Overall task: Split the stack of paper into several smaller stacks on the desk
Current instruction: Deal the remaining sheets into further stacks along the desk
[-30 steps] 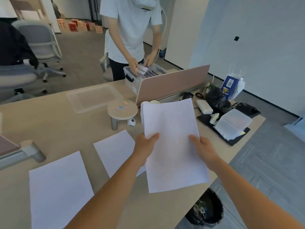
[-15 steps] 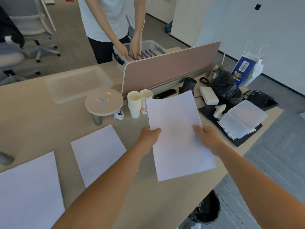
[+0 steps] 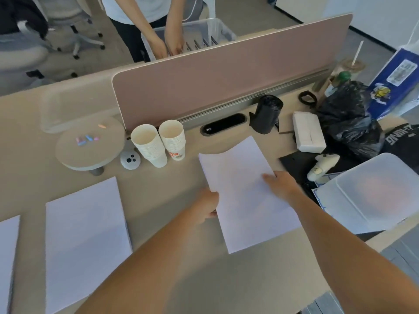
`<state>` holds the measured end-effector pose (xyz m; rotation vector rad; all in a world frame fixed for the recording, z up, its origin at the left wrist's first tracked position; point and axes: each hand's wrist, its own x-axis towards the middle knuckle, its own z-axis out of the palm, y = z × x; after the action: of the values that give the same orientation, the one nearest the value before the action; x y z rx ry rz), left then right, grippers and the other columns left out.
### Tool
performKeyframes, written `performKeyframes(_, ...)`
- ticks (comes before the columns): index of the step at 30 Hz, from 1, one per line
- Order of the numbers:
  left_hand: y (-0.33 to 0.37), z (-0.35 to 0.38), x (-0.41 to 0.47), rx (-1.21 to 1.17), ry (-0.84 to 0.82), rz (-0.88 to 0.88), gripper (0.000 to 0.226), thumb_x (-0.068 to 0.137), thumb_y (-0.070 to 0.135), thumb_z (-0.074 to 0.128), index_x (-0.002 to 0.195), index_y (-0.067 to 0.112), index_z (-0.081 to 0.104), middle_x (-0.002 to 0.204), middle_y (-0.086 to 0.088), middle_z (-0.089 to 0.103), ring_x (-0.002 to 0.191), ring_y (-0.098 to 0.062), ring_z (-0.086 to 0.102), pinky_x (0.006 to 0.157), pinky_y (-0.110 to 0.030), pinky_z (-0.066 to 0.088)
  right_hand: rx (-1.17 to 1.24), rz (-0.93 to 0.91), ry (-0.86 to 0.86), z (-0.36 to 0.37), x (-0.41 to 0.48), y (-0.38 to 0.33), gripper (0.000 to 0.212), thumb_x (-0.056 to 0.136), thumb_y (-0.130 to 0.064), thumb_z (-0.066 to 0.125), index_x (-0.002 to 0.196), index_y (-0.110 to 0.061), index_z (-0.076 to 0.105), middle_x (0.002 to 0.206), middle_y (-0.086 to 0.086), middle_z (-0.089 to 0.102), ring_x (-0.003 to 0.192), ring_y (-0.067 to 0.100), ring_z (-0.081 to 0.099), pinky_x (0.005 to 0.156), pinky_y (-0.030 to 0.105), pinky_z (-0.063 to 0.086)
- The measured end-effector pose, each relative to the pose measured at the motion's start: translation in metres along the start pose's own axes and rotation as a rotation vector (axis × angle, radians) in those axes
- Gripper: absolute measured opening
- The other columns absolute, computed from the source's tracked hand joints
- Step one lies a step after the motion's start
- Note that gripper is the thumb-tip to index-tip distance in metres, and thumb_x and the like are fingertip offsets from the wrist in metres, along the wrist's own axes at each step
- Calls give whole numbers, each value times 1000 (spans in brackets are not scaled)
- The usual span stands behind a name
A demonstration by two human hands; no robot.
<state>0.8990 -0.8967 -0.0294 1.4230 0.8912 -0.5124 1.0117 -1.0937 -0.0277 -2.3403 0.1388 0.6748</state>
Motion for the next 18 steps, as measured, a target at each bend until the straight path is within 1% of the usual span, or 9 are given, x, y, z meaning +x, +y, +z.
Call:
performKeyframes(3,6,1,29,34,19,-16,35,93,13,38,118,12,63,110,-8,73,95,-23,72,70,-31,60,-47,7,-37,1,32,-1,58,99,-45,49,138,-2,49,135,19,54,122,37,54,91,37,44)
performKeyframes(7,14,-3,63,84,33,-7,32,95,14,39,115,10,63,108,-7,73,90,-21,71,72,-31,60,-97,10,-52,8,68,-4,55,101,-43,46,133,1,51,131,20,55,117,37,54,85,33,40)
performKeyframes(8,16,-5,70,106,44,-2,31,95,14,39,114,8,63,106,-9,72,90,-22,70,71,-31,60,-102,5,-52,9,74,-6,50,101,-41,46,127,1,54,121,20,57,109,36,56,83,32,40)
performKeyframes(10,17,-10,83,203,62,41,25,96,14,39,103,2,60,92,-12,64,81,-26,65,67,-29,57,-105,-5,-24,12,85,-7,34,101,-35,47,103,-3,56,99,16,56,89,31,53,75,31,39)
performKeyframes(12,19,-16,91,358,71,111,18,94,16,41,86,6,53,78,-16,56,71,-28,61,66,-31,51,-117,-6,27,12,93,-7,27,99,-30,47,90,-5,55,90,15,57,85,34,55,70,31,39)
performKeyframes(13,19,-19,95,433,73,132,19,93,20,43,80,8,51,75,-16,57,70,-31,65,68,-33,50,-130,3,49,12,97,-8,25,98,-28,47,92,-5,57,92,16,59,90,37,58,71,31,39)
performKeyframes(15,21,-27,99,565,91,161,28,93,29,45,70,13,46,74,-13,65,77,-33,71,72,-36,53,-166,21,77,14,99,-11,28,96,-24,46,104,-2,61,105,21,63,101,42,59,75,32,41)
performKeyframes(16,21,-29,99,612,108,171,33,94,33,45,66,15,44,74,-11,65,77,-32,70,71,-36,52,-188,38,89,15,100,-13,31,96,-22,46,112,0,60,112,23,63,105,43,59,77,32,42)
performKeyframes(18,23,-36,98,641,137,166,42,96,38,45,60,17,39,67,-7,59,69,-28,63,67,-32,44,-253,88,109,18,97,-17,38,95,-19,45,124,3,55,123,25,58,110,43,57,79,34,44)
